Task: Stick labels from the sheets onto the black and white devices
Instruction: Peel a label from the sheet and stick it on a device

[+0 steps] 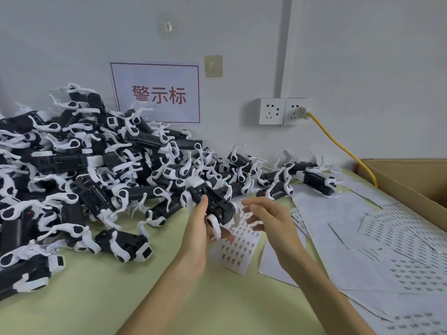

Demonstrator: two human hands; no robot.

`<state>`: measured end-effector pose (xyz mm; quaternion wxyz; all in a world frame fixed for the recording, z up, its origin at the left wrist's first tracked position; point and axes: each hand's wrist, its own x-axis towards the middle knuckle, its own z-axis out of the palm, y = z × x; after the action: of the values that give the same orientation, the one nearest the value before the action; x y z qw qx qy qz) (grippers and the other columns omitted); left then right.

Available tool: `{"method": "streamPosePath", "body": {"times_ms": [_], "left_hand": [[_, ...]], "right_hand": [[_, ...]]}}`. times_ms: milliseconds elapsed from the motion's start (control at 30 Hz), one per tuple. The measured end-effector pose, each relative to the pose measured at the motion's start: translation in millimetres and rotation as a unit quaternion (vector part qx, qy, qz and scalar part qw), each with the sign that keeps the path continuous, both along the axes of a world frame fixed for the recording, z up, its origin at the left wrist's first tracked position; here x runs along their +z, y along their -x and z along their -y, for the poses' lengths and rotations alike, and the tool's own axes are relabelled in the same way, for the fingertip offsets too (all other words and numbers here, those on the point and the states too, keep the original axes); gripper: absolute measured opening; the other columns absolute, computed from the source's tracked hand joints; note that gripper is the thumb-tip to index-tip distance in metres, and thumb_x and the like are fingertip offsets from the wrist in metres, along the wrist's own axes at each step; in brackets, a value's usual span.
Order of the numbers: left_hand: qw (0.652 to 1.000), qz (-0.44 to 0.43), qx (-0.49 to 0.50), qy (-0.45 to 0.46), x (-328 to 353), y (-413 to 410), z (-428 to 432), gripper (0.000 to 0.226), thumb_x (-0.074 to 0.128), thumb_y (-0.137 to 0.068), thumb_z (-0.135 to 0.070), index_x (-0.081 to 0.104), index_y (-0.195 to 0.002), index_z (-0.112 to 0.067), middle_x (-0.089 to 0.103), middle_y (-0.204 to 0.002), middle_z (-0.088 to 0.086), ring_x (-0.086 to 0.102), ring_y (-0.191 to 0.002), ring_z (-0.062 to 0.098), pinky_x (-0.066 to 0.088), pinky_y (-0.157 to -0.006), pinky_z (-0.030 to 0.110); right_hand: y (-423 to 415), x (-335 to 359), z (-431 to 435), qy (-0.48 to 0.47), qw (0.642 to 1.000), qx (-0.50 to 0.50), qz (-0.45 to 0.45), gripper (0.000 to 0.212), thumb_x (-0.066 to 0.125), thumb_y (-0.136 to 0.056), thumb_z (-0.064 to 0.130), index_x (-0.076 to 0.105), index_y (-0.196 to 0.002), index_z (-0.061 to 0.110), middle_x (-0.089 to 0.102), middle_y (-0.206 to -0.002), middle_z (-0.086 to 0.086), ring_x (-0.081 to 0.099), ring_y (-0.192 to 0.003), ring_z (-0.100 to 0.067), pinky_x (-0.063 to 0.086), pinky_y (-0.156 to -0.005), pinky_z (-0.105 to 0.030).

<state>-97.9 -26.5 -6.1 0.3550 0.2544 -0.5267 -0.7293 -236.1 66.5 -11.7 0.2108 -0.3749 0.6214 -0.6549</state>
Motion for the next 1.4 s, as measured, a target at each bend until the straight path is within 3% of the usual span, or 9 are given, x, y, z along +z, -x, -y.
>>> {"method": "streamPosePath", "body": {"times_ms": [100, 233, 367, 533, 633, 800, 1033, 1200, 1400], "left_hand": [[0.999, -0.034, 0.031, -0.023, 4, 0, 6, 0.064, 0.044, -0.105, -0.050, 0.065, -0.085, 0.007, 0.048, -0.079, 0.022, 0.061, -0.053, 0.025, 0.051, -0.085, 0.038], [0.998, -0.060, 0.017, -0.023, 2, -4, 12, 0.050, 0.060, -0.096, -0.046, 0.065, -0.065, -0.008, 0.055, -0.065, 0.009, 0.062, -0.058, 0.020, 0.045, -0.083, 0.037], [0.993, -0.070, -0.015, -0.089, 2, -5, 17, 0.037, 0.069, -0.085, -0.047, 0.081, -0.069, -0.015, 0.066, -0.071, 0.003, 0.068, -0.066, 0.016, 0.052, -0.080, 0.031], [0.990, -0.054, 0.051, -0.117, 1, -8, 24, 0.036, 0.070, -0.080, -0.059, 0.078, -0.076, -0.024, 0.075, -0.089, 0.003, 0.068, -0.080, 0.015, 0.045, -0.076, 0.031], [0.988, -0.025, 0.075, -0.134, -1, -8, 27, 0.049, 0.061, -0.088, -0.061, 0.068, -0.058, -0.023, 0.071, -0.096, 0.014, 0.067, -0.083, 0.026, 0.044, -0.082, 0.037], [0.987, -0.020, -0.012, -0.161, -4, -9, 25, 0.073, 0.050, -0.094, -0.064, 0.063, -0.039, -0.017, 0.074, -0.078, 0.016, 0.068, -0.070, 0.029, 0.048, -0.075, 0.039], [0.976, -0.026, -0.046, -0.210, -3, -3, 21, 0.054, 0.057, -0.092, -0.056, 0.078, -0.078, -0.008, 0.071, -0.081, 0.016, 0.065, -0.061, 0.030, 0.050, -0.061, 0.033], [0.976, -0.034, -0.016, -0.214, -7, -3, 24, 0.055, 0.057, -0.094, -0.055, 0.080, -0.081, -0.006, 0.071, -0.086, 0.017, 0.070, -0.071, 0.030, 0.055, -0.069, 0.036], [0.972, -0.054, -0.016, -0.227, -7, -2, 25, 0.050, 0.062, -0.094, -0.049, 0.079, -0.079, -0.004, 0.072, -0.077, 0.017, 0.072, -0.061, 0.028, 0.059, -0.056, 0.037]], "right_hand": [[7, -6, 2, -0.137, 0.984, -0.034, -0.113, 0.017, 0.061, -0.099, 0.022, 0.072, -0.108, 0.030, 0.071, -0.108, 0.004, 0.066, -0.094, -0.010, 0.049, -0.075, -0.020], [5, -20, 3, -0.334, 0.876, 0.050, -0.345, 0.065, 0.068, -0.090, 0.052, 0.045, -0.148, 0.033, 0.042, -0.153, 0.010, 0.038, -0.141, -0.014, 0.028, -0.116, -0.037], [-4, -31, 6, -0.352, 0.852, 0.111, -0.372, 0.086, 0.067, -0.084, 0.062, 0.031, -0.156, 0.032, 0.022, -0.166, 0.006, 0.018, -0.153, -0.014, -0.003, -0.124, -0.047], [-3, -28, 4, -0.315, 0.863, 0.099, -0.381, 0.073, 0.065, -0.091, 0.053, 0.037, -0.154, 0.030, 0.036, -0.159, 0.008, 0.029, -0.146, -0.014, 0.010, -0.121, -0.038], [-4, -25, 6, -0.296, 0.874, 0.073, -0.377, 0.065, 0.062, -0.094, 0.048, 0.040, -0.152, 0.028, 0.042, -0.155, 0.009, 0.033, -0.143, -0.012, 0.017, -0.120, -0.037], [-2, -23, 6, -0.297, 0.884, 0.058, -0.356, 0.068, 0.061, -0.096, 0.050, 0.035, -0.155, 0.028, 0.038, -0.158, 0.008, 0.029, -0.146, -0.011, 0.014, -0.121, -0.037], [-4, -25, 8, -0.237, 0.920, 0.058, -0.305, 0.088, 0.060, -0.087, 0.070, 0.023, -0.157, 0.031, 0.038, -0.158, 0.005, 0.038, -0.141, -0.020, 0.031, -0.118, -0.050], [-3, -22, 7, -0.120, 0.945, 0.010, -0.305, 0.041, 0.076, -0.088, 0.040, 0.053, -0.121, 0.034, 0.058, -0.121, 0.017, 0.052, -0.109, 0.003, 0.039, -0.087, -0.013], [-8, -20, 6, -0.089, 0.945, 0.008, -0.314, 0.011, 0.075, -0.086, 0.033, 0.067, -0.093, 0.032, 0.063, -0.096, 0.015, 0.059, -0.094, -0.002, 0.044, -0.078, -0.013]]}}
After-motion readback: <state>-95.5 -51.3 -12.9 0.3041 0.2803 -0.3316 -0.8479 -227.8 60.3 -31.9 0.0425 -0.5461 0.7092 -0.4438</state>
